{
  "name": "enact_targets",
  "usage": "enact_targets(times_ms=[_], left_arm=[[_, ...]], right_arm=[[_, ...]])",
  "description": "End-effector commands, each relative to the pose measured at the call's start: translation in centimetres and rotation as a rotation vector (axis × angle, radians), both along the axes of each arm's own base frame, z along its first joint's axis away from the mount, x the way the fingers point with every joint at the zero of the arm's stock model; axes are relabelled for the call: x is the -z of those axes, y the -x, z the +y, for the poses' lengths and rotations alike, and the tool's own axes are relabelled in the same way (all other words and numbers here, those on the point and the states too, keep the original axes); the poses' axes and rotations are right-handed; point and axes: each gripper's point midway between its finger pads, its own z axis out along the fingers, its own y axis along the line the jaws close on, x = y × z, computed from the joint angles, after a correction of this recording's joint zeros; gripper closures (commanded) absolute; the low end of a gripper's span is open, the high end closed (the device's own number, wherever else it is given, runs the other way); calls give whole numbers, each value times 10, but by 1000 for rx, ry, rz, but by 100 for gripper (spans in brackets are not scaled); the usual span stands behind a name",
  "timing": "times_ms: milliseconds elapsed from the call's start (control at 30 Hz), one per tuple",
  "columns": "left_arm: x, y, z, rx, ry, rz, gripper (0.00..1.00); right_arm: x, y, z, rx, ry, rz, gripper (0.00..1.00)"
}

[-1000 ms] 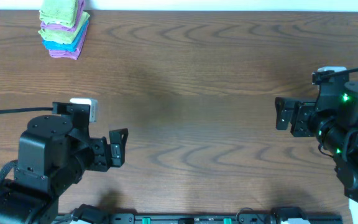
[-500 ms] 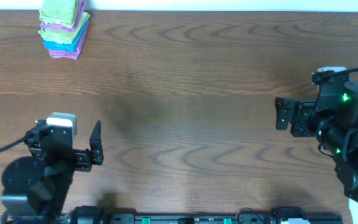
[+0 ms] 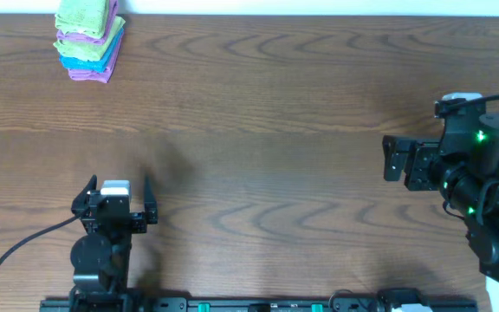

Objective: Fold the cloth

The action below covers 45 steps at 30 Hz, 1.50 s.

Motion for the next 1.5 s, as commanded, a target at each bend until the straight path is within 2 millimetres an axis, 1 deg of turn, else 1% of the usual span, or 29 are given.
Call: enact_targets(times_ms=[0,267,533,700,867,1467], left_arm=[[4,1,13,-78,24,-20,5],[24,3,22,-127,56,-18,5],[33,4,23,-133,63,-9,5],[35,4,23,-134,62,0,5],[42,3,21,-125,54,36,5],[43,3,21,-125,54,38,5]], right_arm=[[-1,2,2,-5,-6,-2,1],[-1,2,2,-5,-6,-2,1],[-1,2,2,-5,-6,-2,1],[-1,2,2,-5,-6,-2,1],[-1,2,2,-5,-6,-2,1],[-1,2,2,-5,-6,-2,1]])
